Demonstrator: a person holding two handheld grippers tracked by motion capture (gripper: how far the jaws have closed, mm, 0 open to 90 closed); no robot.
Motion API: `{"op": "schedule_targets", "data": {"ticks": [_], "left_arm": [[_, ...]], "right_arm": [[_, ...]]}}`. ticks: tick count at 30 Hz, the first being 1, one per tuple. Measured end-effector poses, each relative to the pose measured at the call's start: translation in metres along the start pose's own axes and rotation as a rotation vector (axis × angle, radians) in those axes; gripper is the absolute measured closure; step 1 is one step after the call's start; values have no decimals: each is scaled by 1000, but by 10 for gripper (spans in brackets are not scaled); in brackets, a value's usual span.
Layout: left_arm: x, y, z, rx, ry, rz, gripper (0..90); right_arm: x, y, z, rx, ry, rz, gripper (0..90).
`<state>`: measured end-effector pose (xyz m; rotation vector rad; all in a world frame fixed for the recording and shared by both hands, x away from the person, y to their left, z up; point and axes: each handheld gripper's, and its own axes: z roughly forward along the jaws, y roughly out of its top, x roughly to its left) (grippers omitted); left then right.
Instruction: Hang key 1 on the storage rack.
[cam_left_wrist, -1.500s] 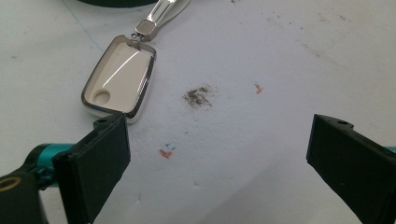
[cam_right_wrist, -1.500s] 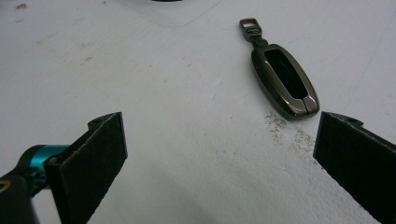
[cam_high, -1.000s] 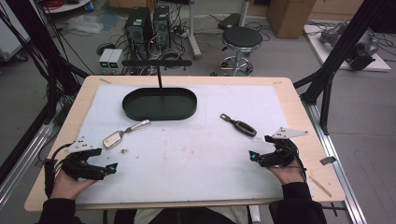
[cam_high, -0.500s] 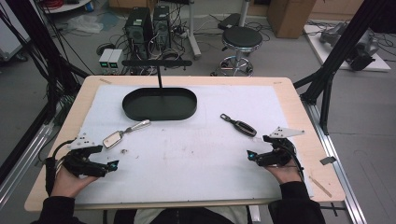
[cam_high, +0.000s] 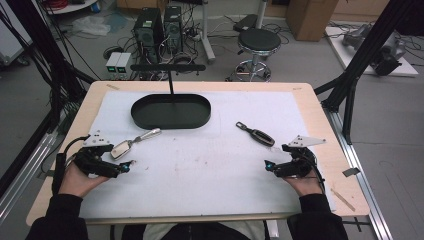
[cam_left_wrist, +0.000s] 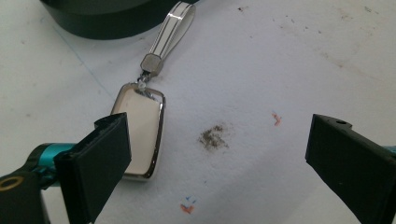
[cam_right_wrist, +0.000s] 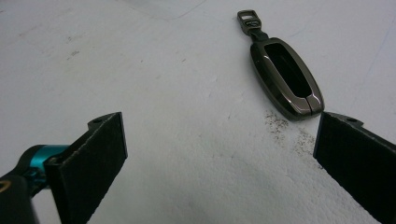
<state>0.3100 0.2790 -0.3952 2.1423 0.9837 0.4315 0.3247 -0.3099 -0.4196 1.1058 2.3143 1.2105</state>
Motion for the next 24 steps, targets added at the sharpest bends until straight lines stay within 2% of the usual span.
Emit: {"op": "schedule_targets", "data": {"ticks": [3, 4, 12, 17, 20, 22, 24], "left_arm": [[0, 6, 2, 7, -4, 8, 72], [0, 11, 3, 13, -9, 23, 72], [5, 26, 11, 5, -2, 28, 73], [9, 32, 21, 36, -2, 40, 73], [8, 39, 25, 41, -21, 45, 72], [5, 47, 31, 53, -38, 70, 72], [5, 49, 33, 51, -50, 69, 72]], "right_arm": [[0, 0, 0, -1, -1, -1, 20], [0, 0, 0, 0, 0, -1, 20], [0, 0, -1, -11, -13, -8, 19], [0, 0, -1, -12, -12, -8, 20], [0, 0, -1, -11, -14, -10, 19], [0, 0, -1, -11, -13, -9, 19], [1, 0, 0, -7, -11, -10, 19]]}}
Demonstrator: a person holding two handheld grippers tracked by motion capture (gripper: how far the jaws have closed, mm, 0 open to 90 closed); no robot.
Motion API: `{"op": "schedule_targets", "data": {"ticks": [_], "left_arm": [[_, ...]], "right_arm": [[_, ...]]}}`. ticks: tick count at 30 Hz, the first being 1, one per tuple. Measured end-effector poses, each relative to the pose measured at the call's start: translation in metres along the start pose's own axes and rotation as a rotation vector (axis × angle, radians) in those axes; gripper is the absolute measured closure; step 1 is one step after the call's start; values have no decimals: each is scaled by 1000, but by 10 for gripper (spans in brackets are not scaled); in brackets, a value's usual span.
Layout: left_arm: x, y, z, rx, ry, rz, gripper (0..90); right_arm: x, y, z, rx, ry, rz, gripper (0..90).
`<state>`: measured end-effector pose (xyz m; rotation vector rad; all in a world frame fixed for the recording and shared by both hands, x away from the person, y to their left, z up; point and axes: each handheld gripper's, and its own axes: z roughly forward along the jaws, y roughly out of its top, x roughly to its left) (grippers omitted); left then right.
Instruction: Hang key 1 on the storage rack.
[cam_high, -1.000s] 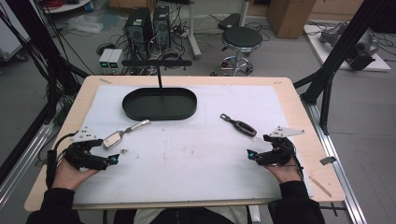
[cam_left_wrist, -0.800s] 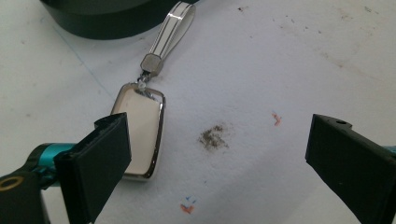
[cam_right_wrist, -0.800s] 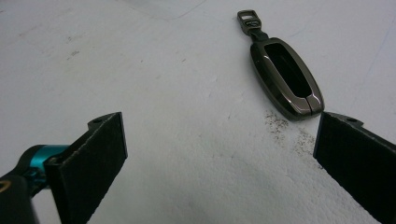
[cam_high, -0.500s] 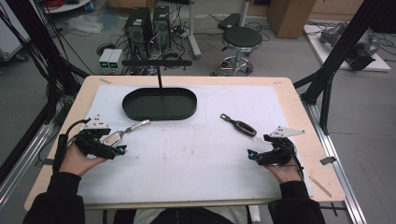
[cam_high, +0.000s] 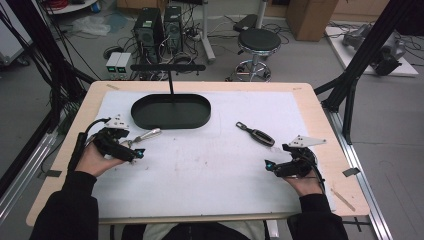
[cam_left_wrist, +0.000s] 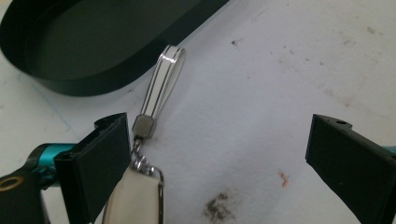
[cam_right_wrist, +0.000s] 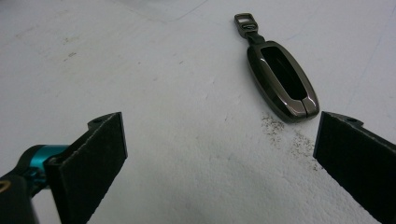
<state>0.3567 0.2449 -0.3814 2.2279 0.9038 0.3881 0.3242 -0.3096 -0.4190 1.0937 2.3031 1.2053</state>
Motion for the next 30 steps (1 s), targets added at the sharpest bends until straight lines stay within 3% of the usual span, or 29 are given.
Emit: {"op": "schedule_targets", "data": {"ticks": [6, 10, 24, 30], "left_arm": [[5, 11, 9, 27, -1, 14, 73], [15, 12, 17, 17, -17, -26, 74], [32, 15, 39, 38, -52, -49, 83], [39, 11, 50, 73, -53, -62, 83]], "right_arm": [[0, 0, -1, -8, -6, -4, 19], [0, 0, -1, 5, -12, 0, 19], [3, -3, -7, 6, -44, -11, 19], [3, -4, -7, 12, -47, -6, 19]]}}
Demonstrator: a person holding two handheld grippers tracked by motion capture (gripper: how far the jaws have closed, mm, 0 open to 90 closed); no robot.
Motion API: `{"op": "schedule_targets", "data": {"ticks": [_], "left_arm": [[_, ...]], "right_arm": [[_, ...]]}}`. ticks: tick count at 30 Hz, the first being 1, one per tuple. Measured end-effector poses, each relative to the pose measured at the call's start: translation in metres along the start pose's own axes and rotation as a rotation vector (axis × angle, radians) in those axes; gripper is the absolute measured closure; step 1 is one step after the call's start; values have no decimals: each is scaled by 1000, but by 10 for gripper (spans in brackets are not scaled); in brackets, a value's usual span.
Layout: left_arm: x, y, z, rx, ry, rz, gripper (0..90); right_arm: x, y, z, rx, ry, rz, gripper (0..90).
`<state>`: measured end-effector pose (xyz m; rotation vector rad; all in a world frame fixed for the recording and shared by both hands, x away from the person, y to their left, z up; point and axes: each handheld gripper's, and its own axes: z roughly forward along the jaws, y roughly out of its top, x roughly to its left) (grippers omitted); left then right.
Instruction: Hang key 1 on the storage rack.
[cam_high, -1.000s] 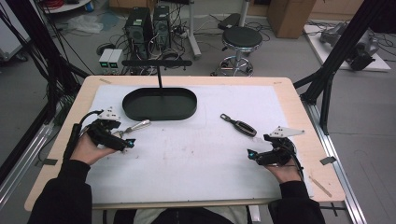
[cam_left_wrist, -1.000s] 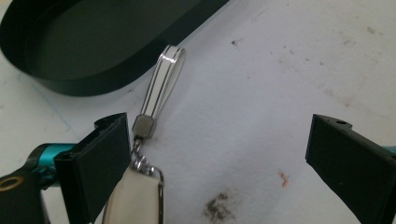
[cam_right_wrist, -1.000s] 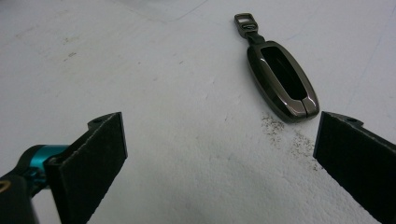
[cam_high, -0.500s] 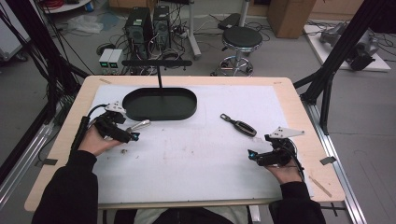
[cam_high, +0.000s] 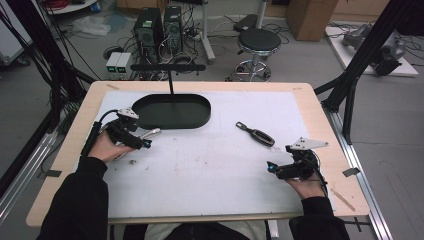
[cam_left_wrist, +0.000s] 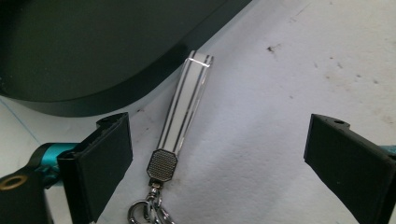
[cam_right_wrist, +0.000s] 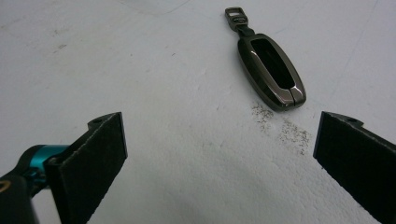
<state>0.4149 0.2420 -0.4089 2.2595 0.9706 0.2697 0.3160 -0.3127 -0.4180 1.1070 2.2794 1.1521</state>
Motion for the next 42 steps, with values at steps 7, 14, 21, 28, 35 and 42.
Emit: {"op": "schedule_targets", "data": {"ticks": [7, 14, 21, 28, 35, 42], "left_arm": [[9, -2, 13, -2, 2, -32, 91], [13, -5, 27, 50, -7, -36, 109], [12, -4, 29, 34, -3, -28, 176], [13, -4, 26, 16, 67, -25, 436], [13, -4, 25, 10, 91, -14, 665], [11, -4, 24, 16, 49, 10, 733]], "right_arm": [[1, 0, 2, 10, -3, -4, 19], [1, -1, 3, 17, -6, -5, 19], [1, -2, 3, 24, -7, -2, 19], [0, -3, 3, 36, -17, -5, 19], [-1, -4, 1, 36, -24, -1, 20], [-2, -6, -1, 32, -32, 2, 20]]}}
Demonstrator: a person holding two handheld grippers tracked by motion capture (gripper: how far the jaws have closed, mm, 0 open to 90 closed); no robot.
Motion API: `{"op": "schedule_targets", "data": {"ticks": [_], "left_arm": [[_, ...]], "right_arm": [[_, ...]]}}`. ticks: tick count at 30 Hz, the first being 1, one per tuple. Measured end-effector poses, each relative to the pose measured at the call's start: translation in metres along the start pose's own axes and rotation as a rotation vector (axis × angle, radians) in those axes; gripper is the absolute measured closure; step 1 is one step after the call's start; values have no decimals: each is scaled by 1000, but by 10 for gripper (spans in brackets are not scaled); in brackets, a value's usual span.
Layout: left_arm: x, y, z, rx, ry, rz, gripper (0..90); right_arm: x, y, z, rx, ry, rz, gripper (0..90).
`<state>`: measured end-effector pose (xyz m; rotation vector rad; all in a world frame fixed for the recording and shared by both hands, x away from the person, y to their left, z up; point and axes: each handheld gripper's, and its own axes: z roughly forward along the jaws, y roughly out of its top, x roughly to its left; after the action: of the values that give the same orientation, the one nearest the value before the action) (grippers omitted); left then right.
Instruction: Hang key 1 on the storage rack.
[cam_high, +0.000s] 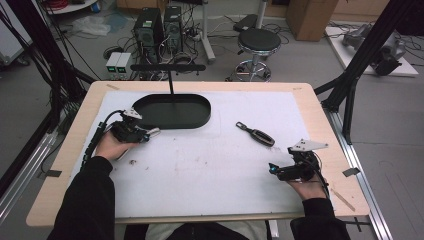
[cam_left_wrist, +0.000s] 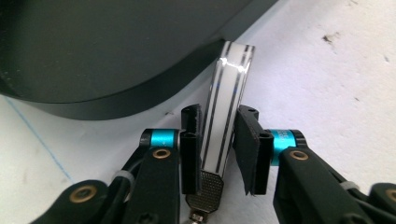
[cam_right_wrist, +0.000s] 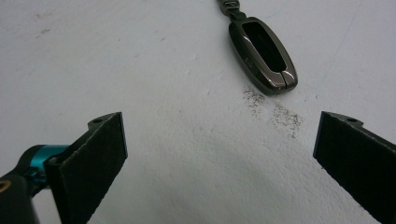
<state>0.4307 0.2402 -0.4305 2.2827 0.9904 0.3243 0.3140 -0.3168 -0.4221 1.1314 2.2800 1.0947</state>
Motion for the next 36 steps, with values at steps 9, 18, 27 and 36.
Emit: {"op": "schedule_targets", "data": {"ticks": [9, 18, 27, 36], "left_arm": [[-2, 1, -4, 4, -8, 18, 750], [-2, 8, -28, -32, 5, 15, 752], [-9, 40, -62, -68, 21, 83, 752], [-17, 63, -78, -74, 33, 130, 753]], "right_arm": [[3, 2, 0, -11, 17, -2, 20], [1, 2, -1, -13, 16, 9, 20], [0, 2, -2, -21, 16, 10, 20], [1, 2, -3, -28, 27, 11, 20]]}}
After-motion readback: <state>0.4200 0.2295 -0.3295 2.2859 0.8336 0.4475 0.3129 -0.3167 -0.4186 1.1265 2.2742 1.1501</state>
